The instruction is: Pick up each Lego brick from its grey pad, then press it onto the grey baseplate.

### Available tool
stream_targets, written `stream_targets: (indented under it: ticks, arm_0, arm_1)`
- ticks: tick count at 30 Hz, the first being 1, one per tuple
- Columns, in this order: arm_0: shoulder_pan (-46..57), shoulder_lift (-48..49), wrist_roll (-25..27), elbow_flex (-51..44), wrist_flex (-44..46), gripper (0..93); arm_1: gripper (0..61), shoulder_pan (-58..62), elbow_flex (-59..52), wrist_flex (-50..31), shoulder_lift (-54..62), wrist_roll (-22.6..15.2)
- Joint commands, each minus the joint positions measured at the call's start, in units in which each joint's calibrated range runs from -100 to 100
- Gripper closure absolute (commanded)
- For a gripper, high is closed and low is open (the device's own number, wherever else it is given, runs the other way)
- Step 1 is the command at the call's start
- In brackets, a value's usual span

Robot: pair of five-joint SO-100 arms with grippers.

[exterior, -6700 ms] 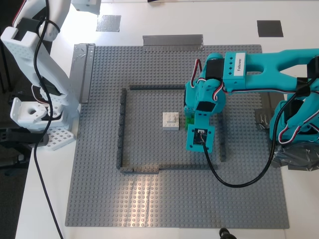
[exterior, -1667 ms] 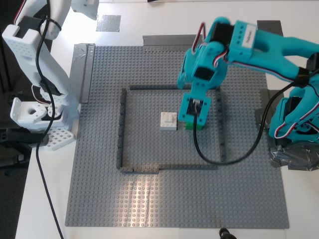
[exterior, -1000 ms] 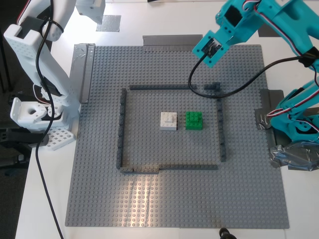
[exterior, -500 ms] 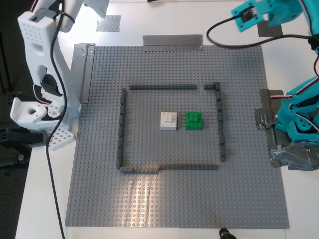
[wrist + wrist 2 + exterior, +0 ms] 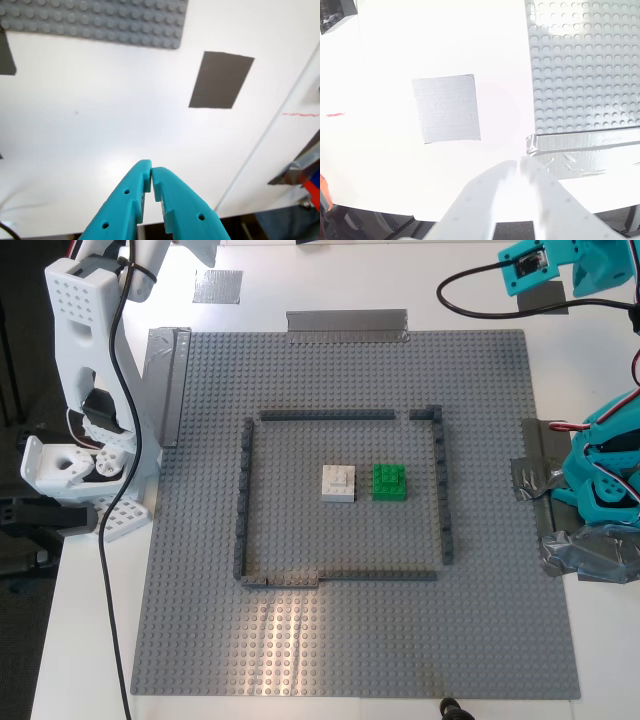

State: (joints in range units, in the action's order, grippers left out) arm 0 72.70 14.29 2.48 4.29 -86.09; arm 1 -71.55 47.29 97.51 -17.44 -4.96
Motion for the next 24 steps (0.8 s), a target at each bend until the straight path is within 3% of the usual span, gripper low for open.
stream_targets:
  ticks: [1, 6, 24]
  arm_0:
    - [0.7, 2.4, 0.2, 0.4, 0.2, 92.7]
    - [0.7, 2.4, -0.2, 0.4, 0.2, 92.7]
    - [2.7, 2.4, -0.1, -0.1, 0.3, 92.7]
  arm_1:
    - [61.3, 0.2, -1.1, 0.3, 5.2, 0.0]
    - [61.3, 0.3, -6.5, -2.9, 7.7, -0.2]
    - [61.3, 0.3, -10.4, -3.0, 9.7, -0.1]
